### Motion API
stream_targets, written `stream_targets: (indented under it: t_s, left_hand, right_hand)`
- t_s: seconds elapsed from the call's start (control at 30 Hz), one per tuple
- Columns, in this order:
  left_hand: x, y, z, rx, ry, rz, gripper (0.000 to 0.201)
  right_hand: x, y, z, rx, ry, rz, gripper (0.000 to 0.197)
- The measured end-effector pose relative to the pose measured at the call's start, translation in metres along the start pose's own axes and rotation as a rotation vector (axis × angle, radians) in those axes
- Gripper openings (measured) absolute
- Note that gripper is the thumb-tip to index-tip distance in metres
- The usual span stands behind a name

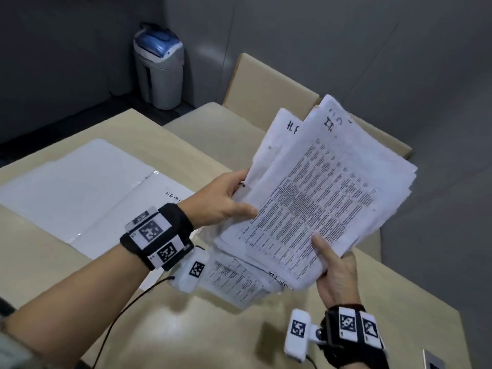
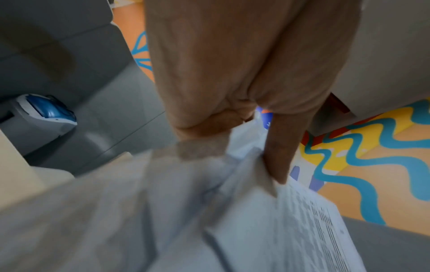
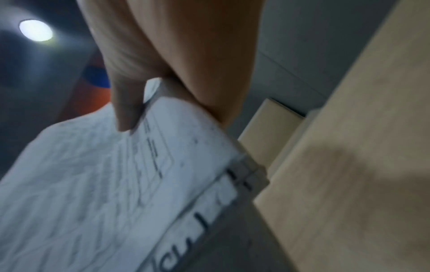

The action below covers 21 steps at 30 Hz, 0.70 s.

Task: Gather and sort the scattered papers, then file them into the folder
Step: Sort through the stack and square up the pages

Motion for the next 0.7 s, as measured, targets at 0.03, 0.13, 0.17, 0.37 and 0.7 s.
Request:
stream_targets:
  t_s: [0.03, 0.13, 0.17, 0.37, 0.7]
  left_hand:
    - [-0.003, -0.001, 0.003, 0.000, 0.005, -0.012, 0.065]
    - [-0.015, -0.001, 0.012, -0.040, 0.002, -0.058, 0.061]
    - [-0.019, 0.000, 0.012, -0.067, -0.004, -0.082, 0.057]
    - [-0.027, 0.003, 0.018, -0.166, -0.044, -0.198, 0.055]
    - [-0.027, 0.004, 0.063, -0.032, -0.076, -0.342, 0.028]
  right_hand:
    - [-0.002, -0.002, 0.003, 0.063, -0.061, -0.042, 0.050]
    - [-0.015, -0.017, 0.019, 0.278, -0.229, -0.140, 0.039]
    - [-0.017, -0.022, 0.025, 0.347, -0.268, -0.188, 0.034]
    - [-0.012, -0.037, 0.042, 0.538, -0.361, -0.263, 0.039]
    - [0.012, -0.023, -0.027, 0.124, -0.482, -0.183, 0.012]
Point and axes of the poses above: each hand's wrist, its own y-axis towards the middle knuckle, its own x-axis out of the back of the hand, z = x × y, the point moved 3 cm from there along y, towards the middle knuckle, and after that the axes turned 5 degrees about -x, right-handed, at the moved point
